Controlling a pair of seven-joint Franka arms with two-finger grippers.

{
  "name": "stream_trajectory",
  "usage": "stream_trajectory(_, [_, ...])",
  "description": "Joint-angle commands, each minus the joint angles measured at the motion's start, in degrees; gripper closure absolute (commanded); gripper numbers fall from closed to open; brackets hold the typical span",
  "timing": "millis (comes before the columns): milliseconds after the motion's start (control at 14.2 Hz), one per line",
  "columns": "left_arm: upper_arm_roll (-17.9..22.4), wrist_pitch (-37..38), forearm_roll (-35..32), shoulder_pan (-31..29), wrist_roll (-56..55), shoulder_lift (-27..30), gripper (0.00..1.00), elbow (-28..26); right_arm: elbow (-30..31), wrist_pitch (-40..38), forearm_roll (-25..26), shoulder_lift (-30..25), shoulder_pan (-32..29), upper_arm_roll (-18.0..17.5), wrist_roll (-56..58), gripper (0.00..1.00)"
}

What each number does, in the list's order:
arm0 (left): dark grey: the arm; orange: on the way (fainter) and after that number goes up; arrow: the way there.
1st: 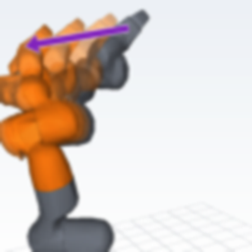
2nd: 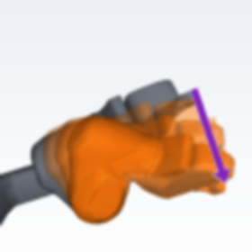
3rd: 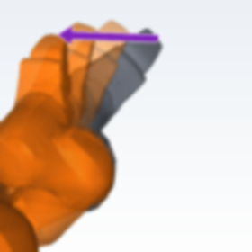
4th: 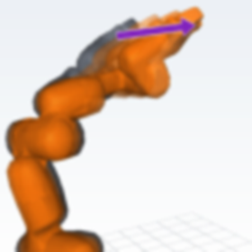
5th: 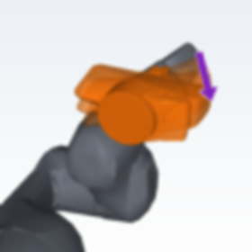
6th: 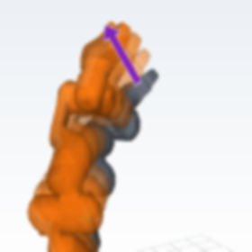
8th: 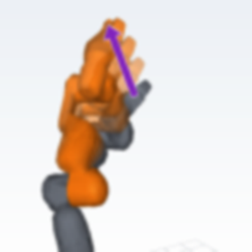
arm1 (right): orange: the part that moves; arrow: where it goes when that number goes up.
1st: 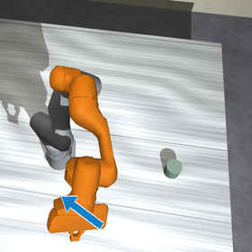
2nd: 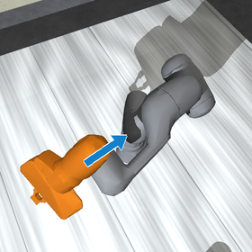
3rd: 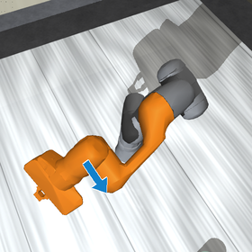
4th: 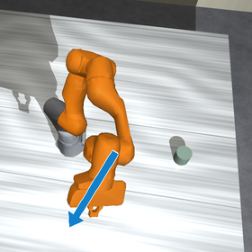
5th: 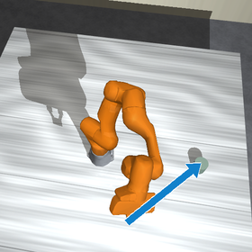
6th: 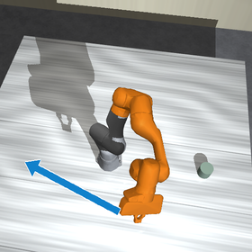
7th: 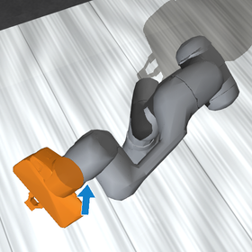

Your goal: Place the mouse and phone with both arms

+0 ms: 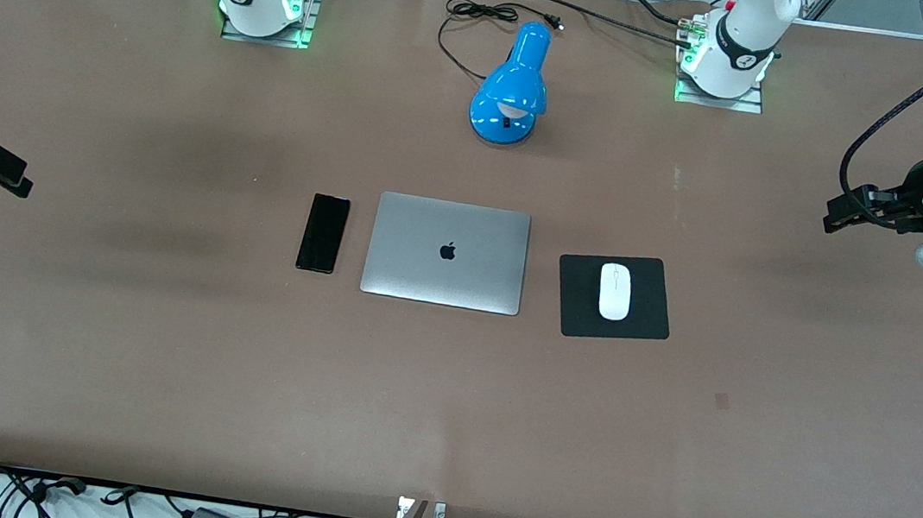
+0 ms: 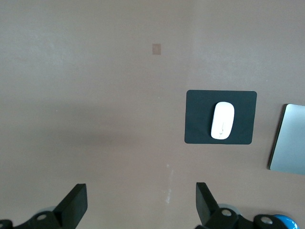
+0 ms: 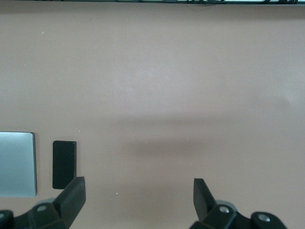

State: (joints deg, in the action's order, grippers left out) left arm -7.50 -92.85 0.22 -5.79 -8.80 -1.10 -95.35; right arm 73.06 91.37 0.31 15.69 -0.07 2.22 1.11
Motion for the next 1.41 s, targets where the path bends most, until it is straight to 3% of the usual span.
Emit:
stream_trajectory(0, [0.2,0.3,0.6,-0.2,1.4,0.7,0.00,-0.3,11.5,4.7,0.0,-7.8,0.2,-0.1,1.1,0.00])
stream_trajectory(141, [0.2,0.3,0.6,-0.2,1.4,0.7,0.00,-0.3,20.9,9.6,0.0,-13.7,-0.1,-0.1,1.1,0.00])
stream_trajectory(282, [0.2,0.3,0.6,-0.2,1.4,0.7,0.00,-0.2,26.1,10.5,0.0,-17.3,-0.1,0.0,1.2,0.00])
stream_trajectory(494, [0.2,0.3,0.6,-0.2,1.4,0.6,0.00,-0.2,26.2,6.5,0.0,-17.9,0.0,-0.2,1.2,0.00])
stream_trajectory(1340, [0.5,0.3,0.7,-0.2,1.5,0.6,0.00,-0.2,22.5,4.1,-0.7,-17.9,0.0,0.0,1.2,0.00])
